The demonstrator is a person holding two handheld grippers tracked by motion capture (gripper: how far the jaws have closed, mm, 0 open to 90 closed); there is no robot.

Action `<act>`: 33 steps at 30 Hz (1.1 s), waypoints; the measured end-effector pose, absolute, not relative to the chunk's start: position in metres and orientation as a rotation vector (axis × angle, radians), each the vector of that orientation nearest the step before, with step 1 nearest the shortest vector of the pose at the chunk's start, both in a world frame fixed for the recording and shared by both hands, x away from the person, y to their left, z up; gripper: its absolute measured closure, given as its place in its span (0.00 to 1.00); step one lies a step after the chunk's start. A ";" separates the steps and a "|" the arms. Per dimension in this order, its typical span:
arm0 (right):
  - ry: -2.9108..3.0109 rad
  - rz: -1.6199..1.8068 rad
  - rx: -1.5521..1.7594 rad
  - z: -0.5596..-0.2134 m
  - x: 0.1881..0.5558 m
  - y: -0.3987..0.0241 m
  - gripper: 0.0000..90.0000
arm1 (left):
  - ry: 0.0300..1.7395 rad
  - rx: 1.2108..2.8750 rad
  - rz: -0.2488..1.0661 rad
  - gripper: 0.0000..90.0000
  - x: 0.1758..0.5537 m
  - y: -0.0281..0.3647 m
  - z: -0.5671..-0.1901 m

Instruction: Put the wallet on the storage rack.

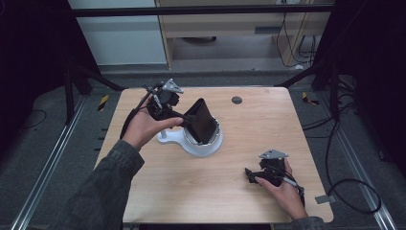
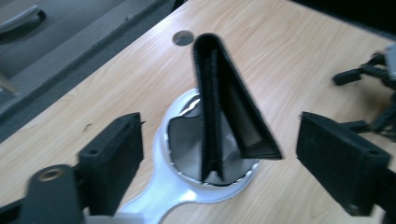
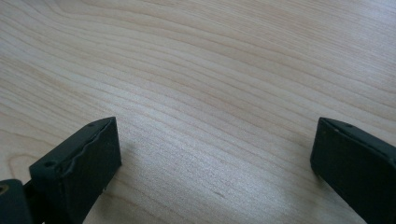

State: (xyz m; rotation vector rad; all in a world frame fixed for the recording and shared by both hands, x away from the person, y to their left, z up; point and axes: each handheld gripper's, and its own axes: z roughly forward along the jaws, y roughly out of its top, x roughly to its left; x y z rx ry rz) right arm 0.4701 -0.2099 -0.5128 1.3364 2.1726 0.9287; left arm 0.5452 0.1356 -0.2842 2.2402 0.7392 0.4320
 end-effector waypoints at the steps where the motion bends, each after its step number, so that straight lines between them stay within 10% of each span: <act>1: 2.173 0.929 1.336 -0.513 0.470 -0.210 0.02 | 0.739 2.240 0.432 0.14 0.545 0.136 -0.284; 33: 2.169 0.929 1.341 -0.513 0.470 -0.210 0.02 | 0.672 2.294 0.435 0.06 0.464 0.155 -0.374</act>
